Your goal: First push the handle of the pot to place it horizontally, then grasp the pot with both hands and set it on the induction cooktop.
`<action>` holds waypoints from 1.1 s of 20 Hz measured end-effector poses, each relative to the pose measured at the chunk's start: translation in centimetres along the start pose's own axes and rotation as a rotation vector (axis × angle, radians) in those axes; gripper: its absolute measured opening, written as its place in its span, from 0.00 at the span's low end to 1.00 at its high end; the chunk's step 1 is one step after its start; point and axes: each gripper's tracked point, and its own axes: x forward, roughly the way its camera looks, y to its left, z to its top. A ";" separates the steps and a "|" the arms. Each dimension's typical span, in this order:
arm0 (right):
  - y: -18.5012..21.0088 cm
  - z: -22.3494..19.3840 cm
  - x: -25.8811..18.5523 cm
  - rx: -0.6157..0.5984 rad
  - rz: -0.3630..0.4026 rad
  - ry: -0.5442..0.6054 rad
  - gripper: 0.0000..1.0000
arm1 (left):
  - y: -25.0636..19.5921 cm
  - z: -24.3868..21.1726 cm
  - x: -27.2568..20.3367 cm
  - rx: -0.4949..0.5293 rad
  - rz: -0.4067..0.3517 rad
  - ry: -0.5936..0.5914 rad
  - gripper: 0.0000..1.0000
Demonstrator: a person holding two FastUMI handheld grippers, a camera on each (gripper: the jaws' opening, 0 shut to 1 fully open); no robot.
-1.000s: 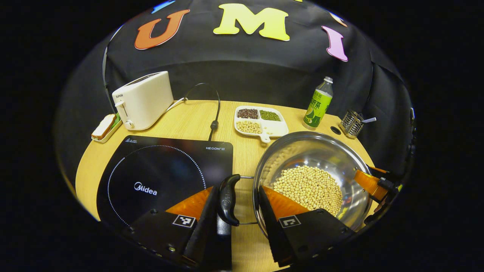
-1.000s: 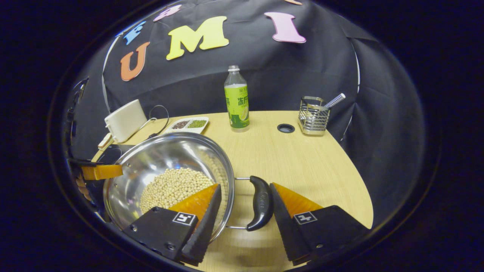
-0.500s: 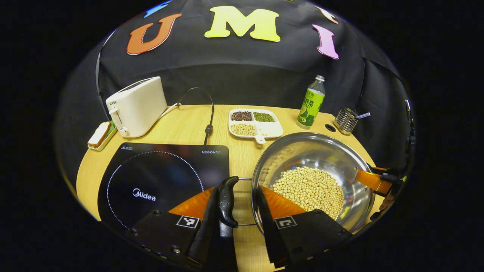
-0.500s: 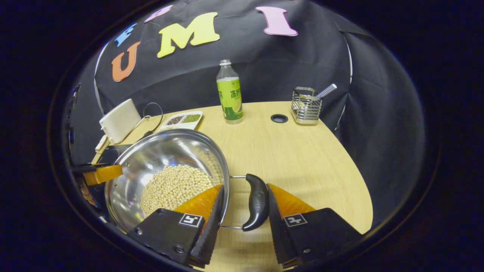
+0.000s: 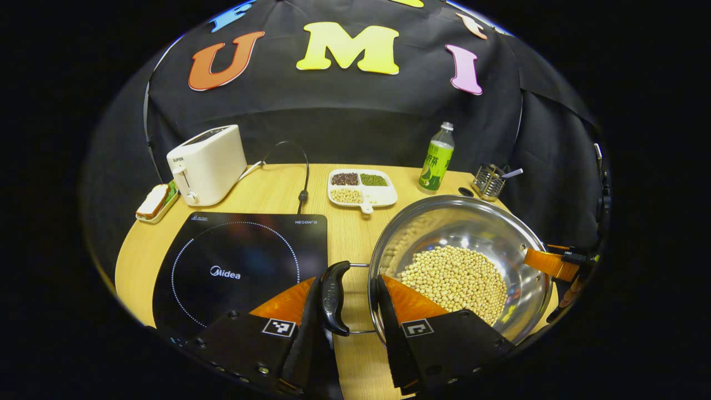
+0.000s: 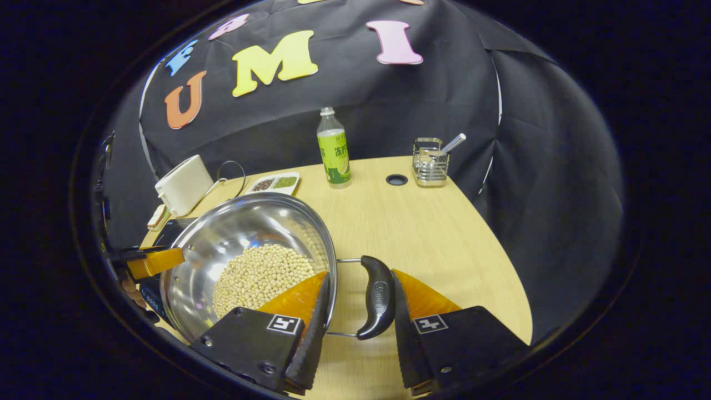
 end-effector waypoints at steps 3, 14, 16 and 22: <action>0.4 1.1 -2.3 -0.009 -0.003 -0.032 0.58 | -0.1 1.5 -2.1 0.003 -0.008 -0.040 0.54; 6.7 6.0 -7.0 0.019 0.053 -0.094 0.59 | 4.7 7.1 -8.5 0.002 0.032 -0.173 0.54; 8.6 6.6 -7.0 0.006 0.064 -0.099 0.58 | 6.4 7.3 -9.0 -0.019 0.045 -0.185 0.54; 15.2 7.5 -6.1 -0.022 0.125 -0.096 0.58 | 12.6 7.7 -10.4 -0.072 0.092 -0.203 0.54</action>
